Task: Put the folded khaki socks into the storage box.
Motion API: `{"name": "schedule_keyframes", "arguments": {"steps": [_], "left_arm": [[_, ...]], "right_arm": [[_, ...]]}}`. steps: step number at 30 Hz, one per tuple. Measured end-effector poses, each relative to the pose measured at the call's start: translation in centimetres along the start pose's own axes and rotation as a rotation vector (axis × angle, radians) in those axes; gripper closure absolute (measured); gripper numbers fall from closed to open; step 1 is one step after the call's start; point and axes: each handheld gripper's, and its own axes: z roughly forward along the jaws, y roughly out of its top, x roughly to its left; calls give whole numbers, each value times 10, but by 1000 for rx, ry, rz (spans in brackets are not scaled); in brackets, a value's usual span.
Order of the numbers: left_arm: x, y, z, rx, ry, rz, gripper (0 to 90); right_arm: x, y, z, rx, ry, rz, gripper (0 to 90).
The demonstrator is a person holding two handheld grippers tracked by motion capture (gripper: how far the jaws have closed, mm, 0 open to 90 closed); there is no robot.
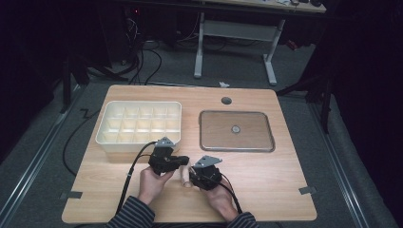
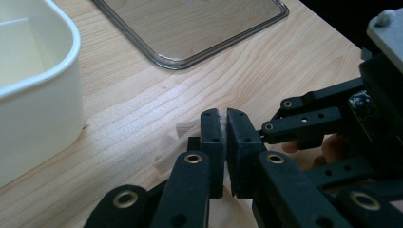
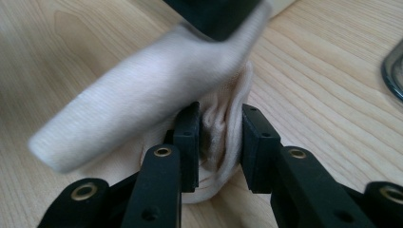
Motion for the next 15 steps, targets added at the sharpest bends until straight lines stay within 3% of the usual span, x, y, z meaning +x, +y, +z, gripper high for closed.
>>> {"name": "schedule_keyframes", "arguments": {"steps": [7, 15], "left_arm": [[1, 0, -3, 2, 4, 10, 869], [6, 0, 1, 0, 16, -1, 869]], "right_arm": [[1, 3, 4, 2, 25, -8, 709], [1, 9, 11, 2, 47, 18, 702]]}}
